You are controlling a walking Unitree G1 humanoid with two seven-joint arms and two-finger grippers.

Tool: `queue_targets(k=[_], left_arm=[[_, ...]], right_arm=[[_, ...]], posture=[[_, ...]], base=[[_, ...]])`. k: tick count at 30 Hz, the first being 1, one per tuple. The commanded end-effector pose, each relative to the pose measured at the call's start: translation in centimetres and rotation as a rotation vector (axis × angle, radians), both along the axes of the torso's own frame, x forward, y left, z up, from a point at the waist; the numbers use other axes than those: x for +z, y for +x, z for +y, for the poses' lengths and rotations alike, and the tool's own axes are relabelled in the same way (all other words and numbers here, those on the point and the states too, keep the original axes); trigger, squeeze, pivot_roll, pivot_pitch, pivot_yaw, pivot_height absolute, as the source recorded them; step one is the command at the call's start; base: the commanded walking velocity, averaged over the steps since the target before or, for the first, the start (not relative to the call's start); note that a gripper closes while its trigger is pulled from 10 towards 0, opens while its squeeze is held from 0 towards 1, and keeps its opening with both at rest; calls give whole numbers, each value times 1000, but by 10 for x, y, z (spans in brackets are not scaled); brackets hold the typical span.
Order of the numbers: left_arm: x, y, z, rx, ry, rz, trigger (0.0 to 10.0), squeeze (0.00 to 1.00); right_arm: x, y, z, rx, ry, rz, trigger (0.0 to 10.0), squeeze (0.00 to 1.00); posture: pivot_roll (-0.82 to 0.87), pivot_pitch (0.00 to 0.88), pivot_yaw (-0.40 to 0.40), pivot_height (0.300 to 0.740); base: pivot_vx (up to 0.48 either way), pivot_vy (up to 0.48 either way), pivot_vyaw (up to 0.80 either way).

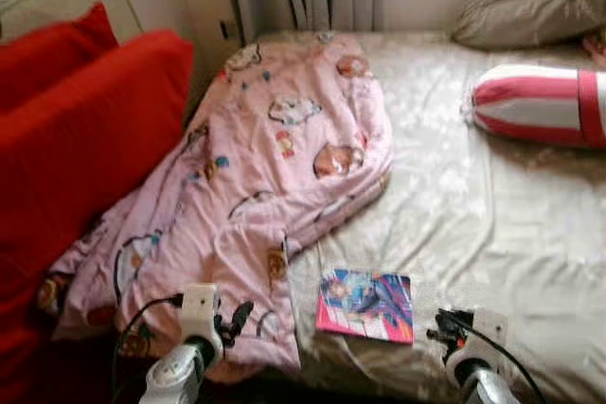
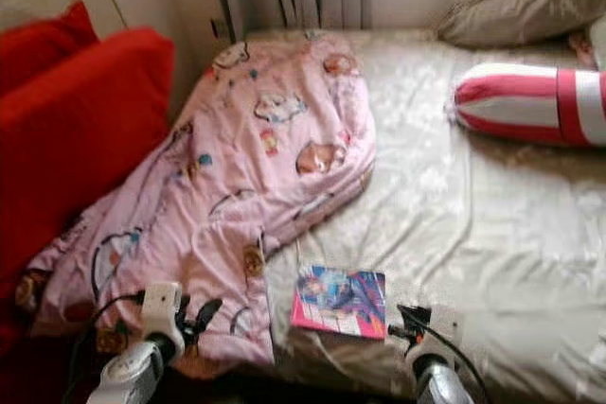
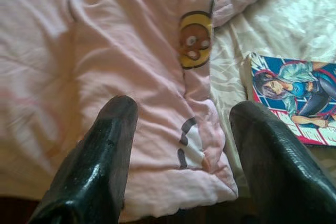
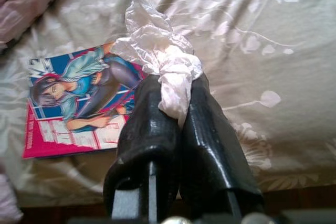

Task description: Clean up the room

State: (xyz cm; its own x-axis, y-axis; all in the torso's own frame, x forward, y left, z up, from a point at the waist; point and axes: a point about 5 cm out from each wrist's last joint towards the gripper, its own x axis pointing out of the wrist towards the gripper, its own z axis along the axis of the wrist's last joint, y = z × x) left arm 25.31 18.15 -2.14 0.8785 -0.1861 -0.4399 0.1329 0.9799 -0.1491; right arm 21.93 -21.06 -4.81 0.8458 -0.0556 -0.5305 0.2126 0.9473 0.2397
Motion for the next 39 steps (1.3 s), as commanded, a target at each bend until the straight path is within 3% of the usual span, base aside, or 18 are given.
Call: queue_targets(k=[1,8,11,15,23,32,34,39], left_arm=[[-8,-6,6,12,33,51,10000,0],[-21,-12,-4,16,35,154,10000,0],[-27,-19,-2,30,42,204,10000,0],[-37,-31,9,81,64,288,10000,0],[-43,-40,12,116,67,330,10000,0],[-47,-46,13,128,111,345,10000,0],[-48,-48,12,136,101,350,10000,0],[-50,-51,12,139,99,362,10000,0]], right_arm=[[-7,-6,4,0,11,56,10000,0],[-30,-39,0,2,-10,275,10000,0],[-34,-47,-6,-35,-1,306,10000,0],[-36,-54,-13,-101,12,321,10000,0],[-38,-60,-12,-102,-5,340,10000,0],[-38,-55,-9,-35,-26,352,10000,0],[-42,-65,-3,-35,-20,352,10000,0],[-43,-69,-2,-41,-23,358,10000,0]], posture=[[15,0,51,740],[27,0,44,740],[22,0,42,740],[1,0,49,740],[7,0,46,740],[16,0,34,740],[21,0,30,740],[31,0,24,740]], base=[[0,0,0],[0,0,0],[0,0,0],[0,0,0],[0,0,0],[0,0,800],[0,0,800],[0,0,800]])
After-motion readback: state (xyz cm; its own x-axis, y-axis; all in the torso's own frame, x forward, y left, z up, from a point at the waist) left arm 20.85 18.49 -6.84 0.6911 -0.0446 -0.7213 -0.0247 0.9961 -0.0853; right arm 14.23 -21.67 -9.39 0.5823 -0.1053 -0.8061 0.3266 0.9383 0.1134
